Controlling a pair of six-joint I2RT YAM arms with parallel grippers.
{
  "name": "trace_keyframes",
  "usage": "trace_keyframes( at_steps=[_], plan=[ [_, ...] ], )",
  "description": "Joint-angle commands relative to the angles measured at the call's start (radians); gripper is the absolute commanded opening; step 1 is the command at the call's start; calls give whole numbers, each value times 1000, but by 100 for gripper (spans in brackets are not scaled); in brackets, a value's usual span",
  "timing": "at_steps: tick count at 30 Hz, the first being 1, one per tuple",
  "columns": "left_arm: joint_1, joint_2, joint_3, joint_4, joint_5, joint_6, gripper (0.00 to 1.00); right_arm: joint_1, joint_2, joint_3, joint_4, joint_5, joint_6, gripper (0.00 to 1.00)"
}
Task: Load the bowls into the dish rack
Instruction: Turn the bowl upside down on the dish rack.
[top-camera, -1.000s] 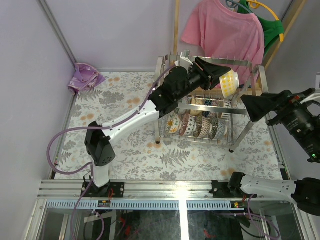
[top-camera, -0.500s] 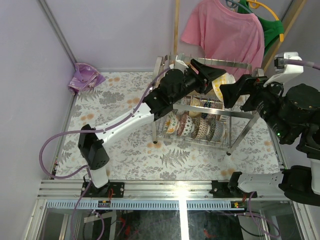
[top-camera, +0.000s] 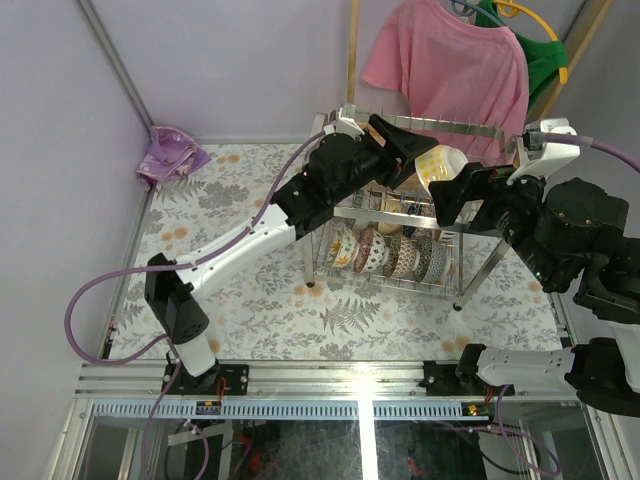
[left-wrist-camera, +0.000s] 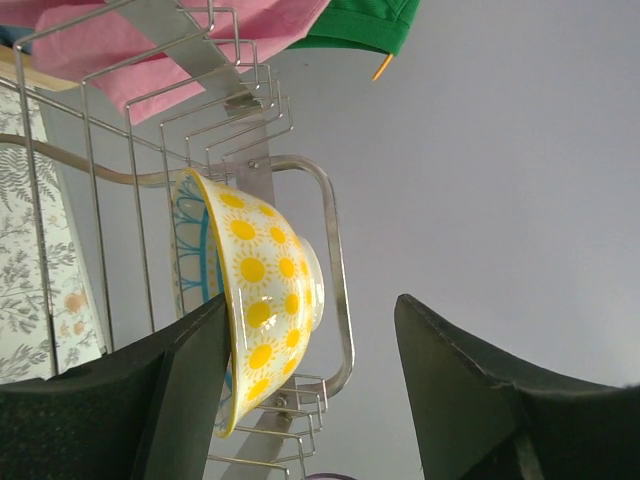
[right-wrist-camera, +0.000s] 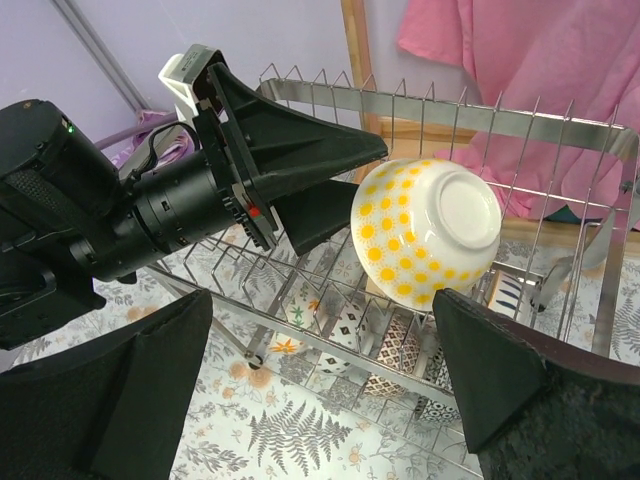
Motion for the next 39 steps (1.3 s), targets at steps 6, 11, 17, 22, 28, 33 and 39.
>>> trace_keyframes(
  at_steps=[6, 11, 17, 22, 28, 33, 39],
  plan=[
    [13, -23, 73, -197, -7, 105, 65, 8, -35, -40, 84, -32, -8, 100],
    [11, 5, 171, -295, -13, 187, 66, 8, -49, -74, 98, -44, -6, 100],
    [9, -1, 224, -389, -57, 285, 67, 8, -58, -102, 105, -51, -4, 100],
    [10, -14, 263, -475, -99, 364, 67, 8, -64, -132, 119, -56, -3, 100],
    [10, -34, 272, -516, -107, 425, 67, 8, -73, -158, 134, -70, 4, 100],
    [5, -92, 252, -528, -120, 501, 68, 8, -103, -202, 134, -85, 7, 99],
    [-21, -187, 245, -571, -133, 630, 82, 8, -162, -296, 141, -151, 10, 99]
  ],
)
